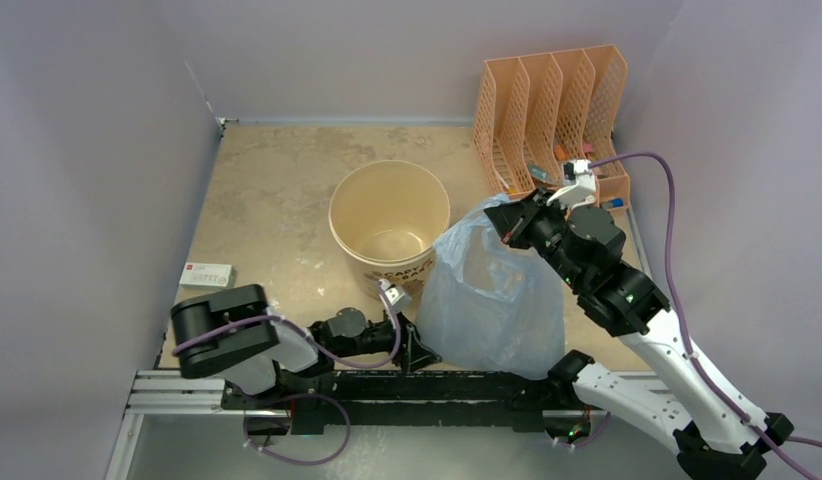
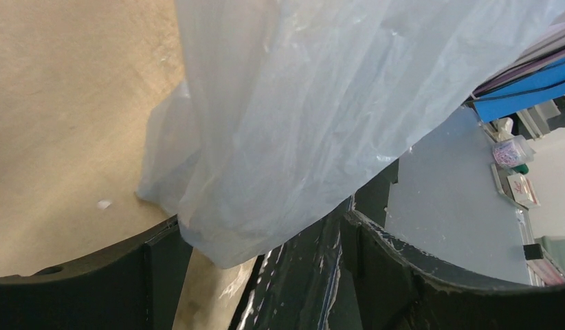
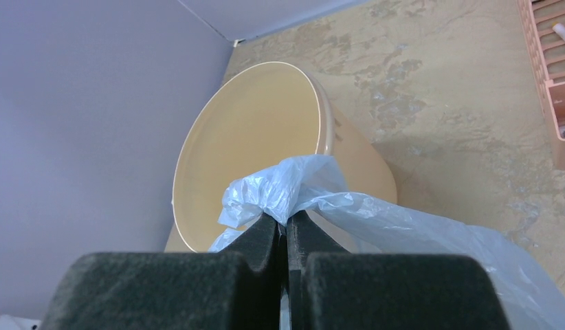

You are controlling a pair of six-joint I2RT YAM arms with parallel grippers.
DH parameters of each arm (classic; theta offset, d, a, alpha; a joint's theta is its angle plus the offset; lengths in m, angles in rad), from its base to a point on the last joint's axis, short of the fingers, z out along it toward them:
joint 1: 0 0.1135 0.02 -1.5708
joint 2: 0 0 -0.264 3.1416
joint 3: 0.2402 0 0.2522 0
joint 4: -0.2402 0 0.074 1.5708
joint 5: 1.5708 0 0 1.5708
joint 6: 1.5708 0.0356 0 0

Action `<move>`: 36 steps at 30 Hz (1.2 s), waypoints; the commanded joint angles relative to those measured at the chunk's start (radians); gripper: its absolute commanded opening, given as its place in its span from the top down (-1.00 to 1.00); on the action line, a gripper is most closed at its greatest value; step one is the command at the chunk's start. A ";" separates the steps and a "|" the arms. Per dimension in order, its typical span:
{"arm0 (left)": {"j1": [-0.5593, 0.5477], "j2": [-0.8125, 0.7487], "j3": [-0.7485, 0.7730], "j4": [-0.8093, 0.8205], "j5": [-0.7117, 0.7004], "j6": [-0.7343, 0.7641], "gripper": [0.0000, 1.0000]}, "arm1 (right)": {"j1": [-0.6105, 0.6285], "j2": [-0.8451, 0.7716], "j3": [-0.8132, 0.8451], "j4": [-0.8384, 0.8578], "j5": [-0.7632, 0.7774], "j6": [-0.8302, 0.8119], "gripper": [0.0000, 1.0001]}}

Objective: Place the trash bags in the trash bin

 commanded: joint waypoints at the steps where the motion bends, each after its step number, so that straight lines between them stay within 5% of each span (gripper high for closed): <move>1: -0.052 0.157 0.072 0.300 -0.017 -0.028 -0.54 | -0.001 -0.004 0.001 0.046 -0.023 0.000 1.00; 7: -0.061 0.266 0.092 0.458 -0.082 -0.031 -0.55 | -0.001 -0.002 0.003 0.043 -0.042 -0.002 1.00; 11: -0.061 0.233 0.140 0.359 -0.098 -0.003 -0.33 | -0.001 -0.002 -0.003 0.046 -0.048 0.000 1.00; 20: -0.061 0.169 0.214 0.203 -0.181 0.066 -0.19 | -0.002 -0.002 -0.006 0.057 -0.067 0.006 1.00; 32: -0.061 0.082 0.233 0.024 -0.146 0.110 0.87 | -0.002 -0.002 0.003 0.050 -0.042 -0.003 1.00; 36: -0.061 -0.086 0.305 -0.365 -0.174 0.156 1.00 | -0.002 -0.017 0.005 0.058 -0.048 -0.009 1.00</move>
